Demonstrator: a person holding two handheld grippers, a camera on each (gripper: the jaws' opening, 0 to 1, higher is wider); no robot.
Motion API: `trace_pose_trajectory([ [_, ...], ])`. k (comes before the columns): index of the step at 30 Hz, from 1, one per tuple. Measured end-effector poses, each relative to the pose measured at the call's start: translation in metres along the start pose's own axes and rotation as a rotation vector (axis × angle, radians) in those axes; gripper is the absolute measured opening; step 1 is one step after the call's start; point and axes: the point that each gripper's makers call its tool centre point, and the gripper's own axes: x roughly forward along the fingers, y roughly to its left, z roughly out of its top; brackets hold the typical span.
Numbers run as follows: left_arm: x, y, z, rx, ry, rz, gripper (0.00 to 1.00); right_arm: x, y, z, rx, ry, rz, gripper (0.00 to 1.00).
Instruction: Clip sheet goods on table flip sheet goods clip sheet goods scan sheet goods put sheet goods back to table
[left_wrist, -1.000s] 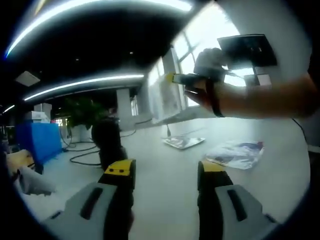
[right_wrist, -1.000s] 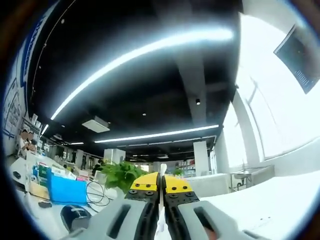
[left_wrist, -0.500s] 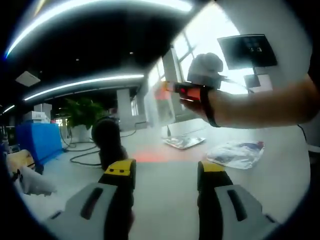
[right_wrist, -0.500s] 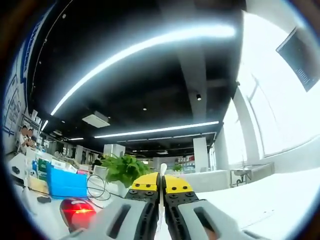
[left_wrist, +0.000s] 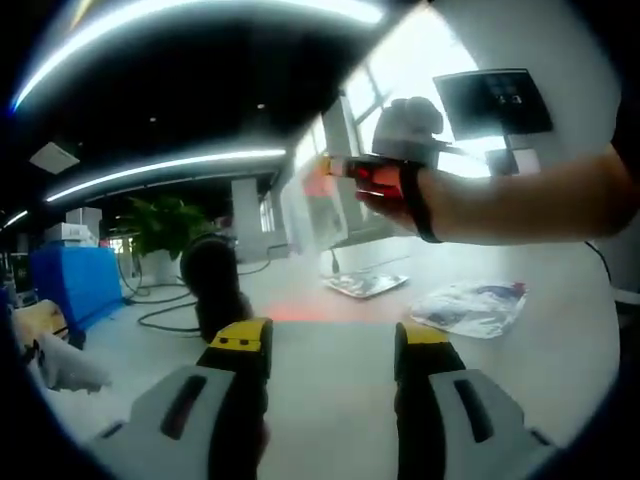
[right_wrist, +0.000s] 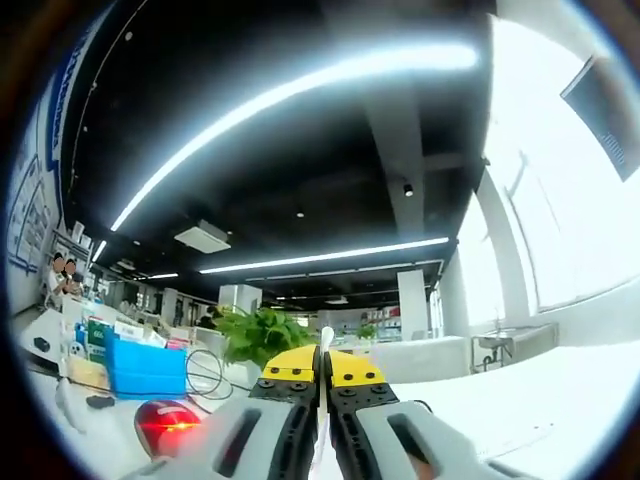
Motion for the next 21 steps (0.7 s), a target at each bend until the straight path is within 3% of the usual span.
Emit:
trace_pose_trajectory([
  [6,0.0,0.0,0.0,0.002,-0.001,0.003,0.41,-0.003,-0.006,0.011,0.032,0.024,0.04,0.0],
  [21,0.001,0.002,-0.001,0.006,0.004,0.009,0.41,-0.019,-0.006,0.013,0.021,0.085,0.15,0.0],
])
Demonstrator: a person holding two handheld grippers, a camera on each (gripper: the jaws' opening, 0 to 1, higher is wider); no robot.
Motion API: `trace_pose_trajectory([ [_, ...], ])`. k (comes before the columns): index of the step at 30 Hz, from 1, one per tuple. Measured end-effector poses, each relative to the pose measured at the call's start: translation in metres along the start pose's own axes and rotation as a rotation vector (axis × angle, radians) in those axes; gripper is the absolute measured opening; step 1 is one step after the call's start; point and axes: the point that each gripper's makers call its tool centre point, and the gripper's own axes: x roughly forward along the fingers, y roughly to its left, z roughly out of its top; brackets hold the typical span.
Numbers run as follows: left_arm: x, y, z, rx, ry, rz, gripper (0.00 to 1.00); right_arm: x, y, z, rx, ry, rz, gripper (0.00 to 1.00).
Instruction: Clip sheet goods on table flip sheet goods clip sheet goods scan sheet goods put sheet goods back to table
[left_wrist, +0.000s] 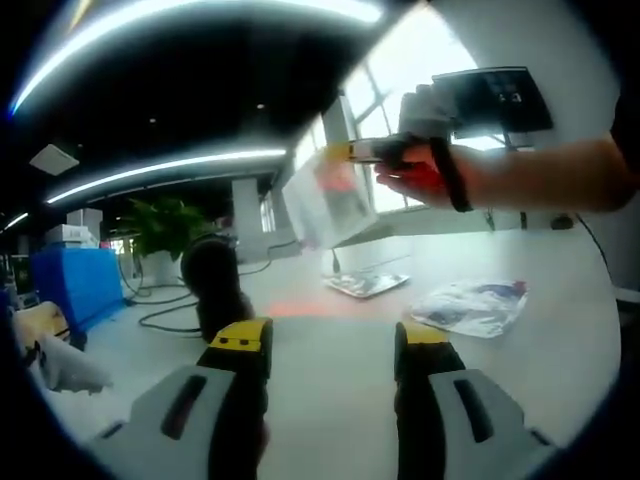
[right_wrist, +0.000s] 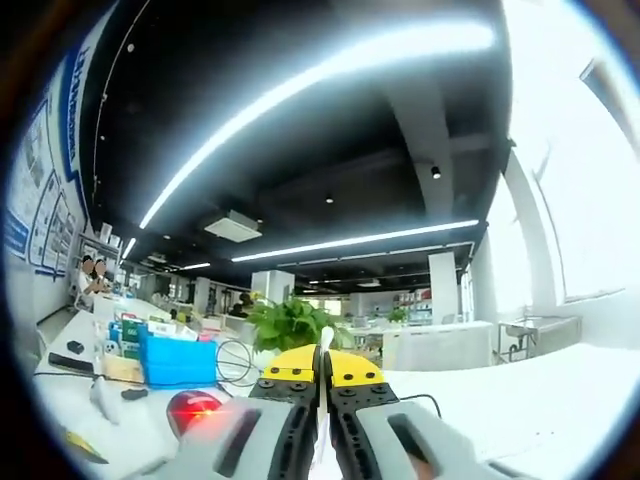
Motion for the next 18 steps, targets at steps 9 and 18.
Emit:
trace_pose_trajectory([
  [9,0.0,0.001,0.001,-0.002,-0.003,0.004,0.41,-0.001,-0.001,-0.01,-0.008,0.061,0.075,0.0],
  [18,0.0,0.002,0.0,-0.004,0.0,0.011,0.41,-0.009,-0.002,-0.014,-0.01,0.078,0.141,0.0],
])
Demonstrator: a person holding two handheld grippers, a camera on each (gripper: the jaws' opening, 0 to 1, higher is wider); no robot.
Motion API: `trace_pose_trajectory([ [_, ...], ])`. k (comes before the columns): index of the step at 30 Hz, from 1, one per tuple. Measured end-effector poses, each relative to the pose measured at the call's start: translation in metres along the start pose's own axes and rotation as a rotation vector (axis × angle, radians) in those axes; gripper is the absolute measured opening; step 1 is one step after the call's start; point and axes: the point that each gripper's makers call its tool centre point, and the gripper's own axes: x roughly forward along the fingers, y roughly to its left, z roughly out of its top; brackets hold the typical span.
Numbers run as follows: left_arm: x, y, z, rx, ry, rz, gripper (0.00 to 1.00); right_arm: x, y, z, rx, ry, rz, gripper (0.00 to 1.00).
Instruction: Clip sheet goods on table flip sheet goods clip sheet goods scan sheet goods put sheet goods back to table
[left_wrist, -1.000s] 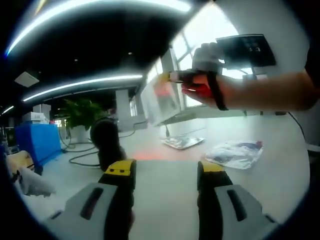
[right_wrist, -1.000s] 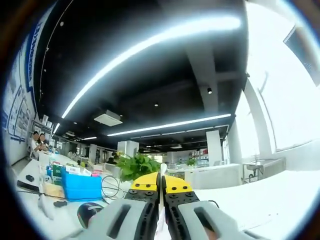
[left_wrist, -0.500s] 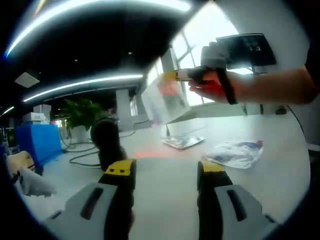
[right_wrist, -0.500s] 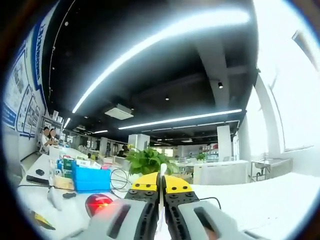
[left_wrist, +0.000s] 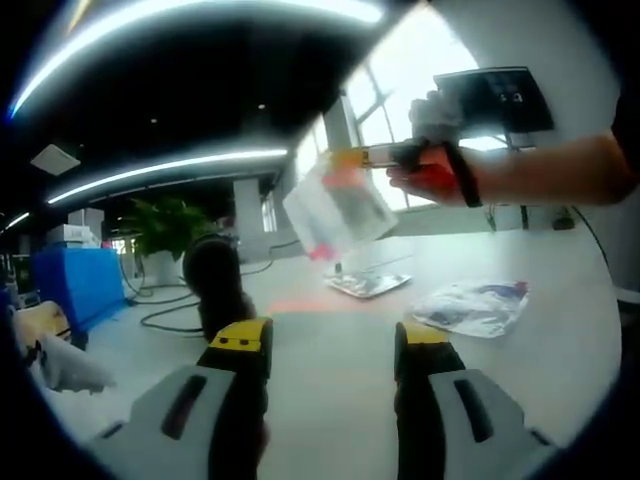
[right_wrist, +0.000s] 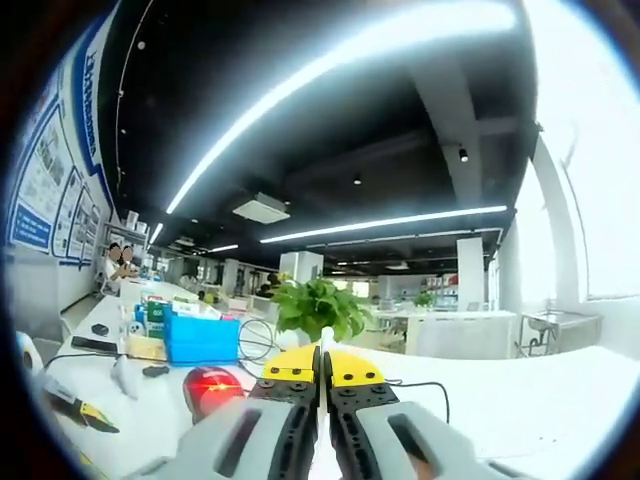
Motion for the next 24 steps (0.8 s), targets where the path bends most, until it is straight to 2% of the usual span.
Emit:
trace_pose_trajectory([
  [7,0.0,-0.001,0.0,0.003,0.002,-0.003,0.41,-0.007,0.002,-0.005,0.045,0.011,0.039,0.0],
  [9,0.0,-0.001,0.0,0.005,0.002,-0.002,0.41,-0.009,0.007,-0.006,0.097,0.006,0.071,0.0],
  [10,0.0,-0.001,0.0,0.005,0.003,-0.002,0.41,-0.011,0.008,-0.007,0.157,0.003,0.087,0.0],
  [12,-0.001,-0.001,-0.001,0.006,0.004,0.0,0.41,-0.014,0.007,-0.009,0.178,0.002,0.099,0.0],
  [19,0.0,-0.001,-0.001,0.008,0.007,0.0,0.41,-0.024,0.007,-0.032,0.166,0.05,0.118,0.0],
  [24,0.001,-0.001,-0.002,0.011,0.008,-0.002,0.41,-0.025,-0.002,-0.04,0.172,0.067,0.098,0.0],
])
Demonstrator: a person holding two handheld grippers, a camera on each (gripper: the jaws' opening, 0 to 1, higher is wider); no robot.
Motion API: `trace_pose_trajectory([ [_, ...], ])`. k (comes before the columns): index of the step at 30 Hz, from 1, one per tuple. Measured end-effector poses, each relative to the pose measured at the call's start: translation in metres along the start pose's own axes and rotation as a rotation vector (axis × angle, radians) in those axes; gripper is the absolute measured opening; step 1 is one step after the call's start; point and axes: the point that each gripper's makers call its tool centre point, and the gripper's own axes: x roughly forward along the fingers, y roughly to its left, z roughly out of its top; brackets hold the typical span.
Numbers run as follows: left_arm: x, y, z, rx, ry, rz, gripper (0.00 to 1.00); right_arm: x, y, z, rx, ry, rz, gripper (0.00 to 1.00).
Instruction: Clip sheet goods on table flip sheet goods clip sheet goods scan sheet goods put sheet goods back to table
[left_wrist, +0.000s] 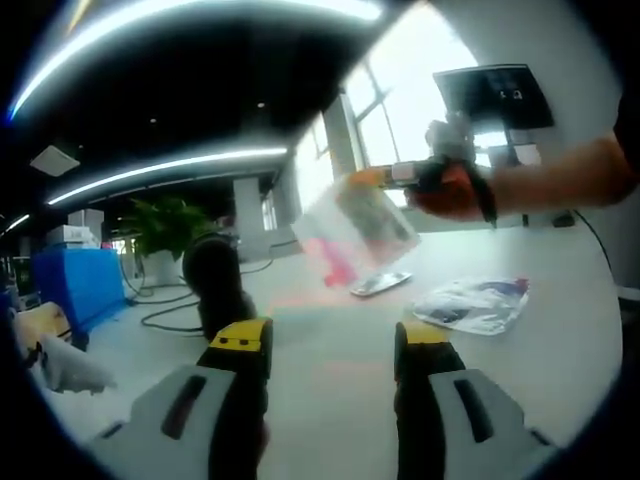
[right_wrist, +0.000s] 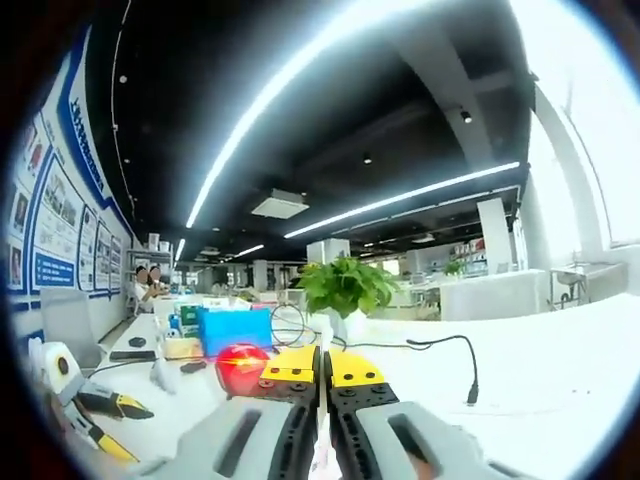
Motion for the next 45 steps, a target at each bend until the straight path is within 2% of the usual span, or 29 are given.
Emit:
trace_pose_trajectory([
  [9,0.001,0.0,-0.001,0.005,0.005,-0.002,0.41,-0.005,-0.023,-0.003,0.107,-0.002,-0.044,0.0],
  [14,0.002,-0.001,-0.001,0.008,0.007,-0.002,0.41,-0.007,-0.033,-0.004,0.085,0.01,-0.072,0.0],
  [17,0.001,0.0,-0.002,0.008,0.008,-0.001,0.41,-0.008,-0.047,-0.007,0.074,0.02,-0.104,0.0],
  [19,0.001,-0.001,-0.001,0.009,0.008,-0.001,0.41,-0.009,-0.059,-0.008,0.1,0.016,-0.13,0.0],
  [23,0.001,-0.001,-0.002,0.01,0.009,-0.001,0.41,-0.006,-0.072,-0.016,0.055,0.052,-0.153,0.0],
  [30,0.001,0.0,-0.002,0.009,0.011,-0.001,0.41,-0.003,-0.087,-0.022,0.056,0.076,-0.173,0.0],
  [39,0.0,-0.001,-0.002,0.01,0.013,-0.001,0.41,0.0,-0.109,-0.037,-0.013,0.153,-0.192,0.0],
  [45,0.0,-0.001,-0.002,0.009,0.013,0.0,0.41,0.006,-0.113,-0.045,-0.045,0.183,-0.194,0.0],
])
